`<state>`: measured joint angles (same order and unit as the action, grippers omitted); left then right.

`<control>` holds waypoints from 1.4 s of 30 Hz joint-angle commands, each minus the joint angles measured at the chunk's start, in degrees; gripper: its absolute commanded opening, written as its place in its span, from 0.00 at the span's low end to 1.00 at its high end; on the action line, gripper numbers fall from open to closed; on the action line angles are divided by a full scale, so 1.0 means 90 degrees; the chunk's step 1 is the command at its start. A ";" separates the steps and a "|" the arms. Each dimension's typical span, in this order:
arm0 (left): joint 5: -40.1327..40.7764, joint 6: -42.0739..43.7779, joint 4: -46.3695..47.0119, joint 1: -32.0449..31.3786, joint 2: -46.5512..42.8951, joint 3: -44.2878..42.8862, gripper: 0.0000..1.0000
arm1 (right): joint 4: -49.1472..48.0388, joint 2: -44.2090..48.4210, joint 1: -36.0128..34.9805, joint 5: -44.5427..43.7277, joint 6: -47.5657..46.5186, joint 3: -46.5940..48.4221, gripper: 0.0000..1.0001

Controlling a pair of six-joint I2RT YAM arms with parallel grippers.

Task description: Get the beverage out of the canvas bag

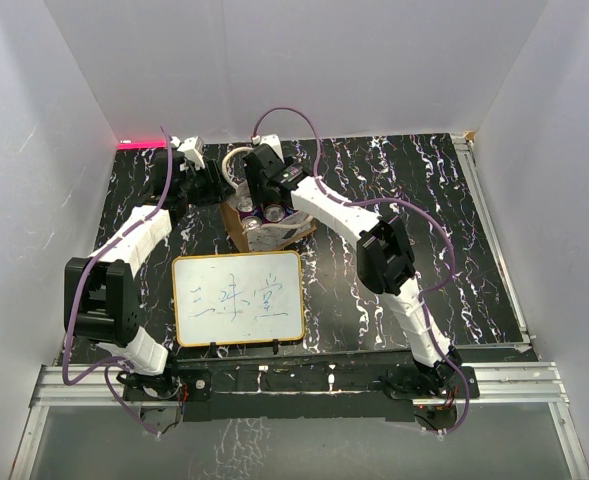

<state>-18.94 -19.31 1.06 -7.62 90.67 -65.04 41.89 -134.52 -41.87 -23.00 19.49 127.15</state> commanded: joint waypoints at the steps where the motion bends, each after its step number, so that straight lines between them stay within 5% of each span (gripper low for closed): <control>1: -0.0115 0.0006 0.0026 0.0036 -0.0073 -0.0208 0.48 | 0.0431 0.0073 0.0048 -0.0081 -0.0500 -0.0121 0.73; 22: -0.0073 0.0026 -0.0008 0.0036 -0.0011 -0.0235 0.48 | 0.0482 -0.0800 0.0212 0.0354 -0.0890 0.0315 0.76; 31: -0.0099 0.0002 0.0001 0.0055 0.0013 -0.0245 0.48 | 0.0232 -0.0382 0.0167 0.0562 -0.0762 0.0857 0.55; 42: -0.0078 0.0007 -0.0008 0.0065 0.0019 -0.0235 0.48 | -0.1118 0.1322 0.0104 0.0352 -0.0736 0.0489 0.36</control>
<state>-18.92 -19.31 1.02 -7.60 90.72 -65.06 42.72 -137.03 -40.53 -17.52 12.34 131.37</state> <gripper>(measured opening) 0.482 0.686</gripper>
